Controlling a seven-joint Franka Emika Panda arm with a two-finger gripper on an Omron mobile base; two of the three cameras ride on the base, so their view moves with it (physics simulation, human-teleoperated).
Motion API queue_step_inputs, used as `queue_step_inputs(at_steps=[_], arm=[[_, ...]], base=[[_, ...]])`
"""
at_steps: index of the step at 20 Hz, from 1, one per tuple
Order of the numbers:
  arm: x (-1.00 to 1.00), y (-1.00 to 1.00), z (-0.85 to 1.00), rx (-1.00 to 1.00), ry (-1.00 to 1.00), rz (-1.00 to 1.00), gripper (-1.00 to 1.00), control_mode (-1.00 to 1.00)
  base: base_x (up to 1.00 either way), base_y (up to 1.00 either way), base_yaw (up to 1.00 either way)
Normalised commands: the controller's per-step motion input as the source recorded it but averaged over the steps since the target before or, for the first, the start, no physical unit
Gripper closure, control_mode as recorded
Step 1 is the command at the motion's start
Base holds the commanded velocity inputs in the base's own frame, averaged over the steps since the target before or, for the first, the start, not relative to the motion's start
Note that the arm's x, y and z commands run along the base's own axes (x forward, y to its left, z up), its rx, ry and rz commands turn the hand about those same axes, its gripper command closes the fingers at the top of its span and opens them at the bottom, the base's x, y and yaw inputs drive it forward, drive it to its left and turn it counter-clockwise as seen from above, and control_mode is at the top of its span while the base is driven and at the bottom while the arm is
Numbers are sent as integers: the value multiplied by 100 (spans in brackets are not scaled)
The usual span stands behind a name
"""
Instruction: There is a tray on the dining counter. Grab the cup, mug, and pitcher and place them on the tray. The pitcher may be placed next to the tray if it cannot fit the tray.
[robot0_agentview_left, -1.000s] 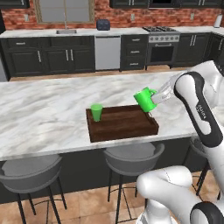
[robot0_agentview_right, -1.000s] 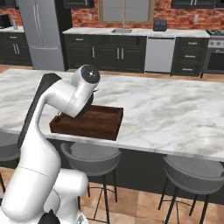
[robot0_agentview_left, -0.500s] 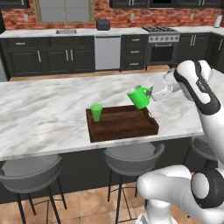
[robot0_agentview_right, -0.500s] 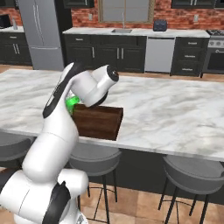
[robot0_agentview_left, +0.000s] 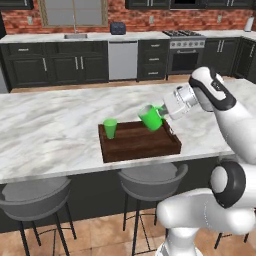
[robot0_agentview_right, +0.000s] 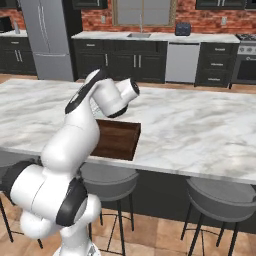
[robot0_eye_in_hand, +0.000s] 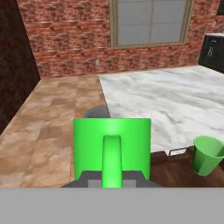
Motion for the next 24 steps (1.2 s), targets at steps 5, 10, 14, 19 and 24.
queue_step_inputs(at_steps=[5,10,14,19,24], arm=[[33,16,-33,10,0,16,100,-100],[20,18,-19,12,2,10,100,-100],[11,44,-29,2,11,3,100,-100],[18,47,-29,0,15,0,100,-100],[21,27,-45,0,7,1,100,-100]], base=[[0,0,0],[0,0,0],[0,0,0],[0,0,0],[0,0,0]])
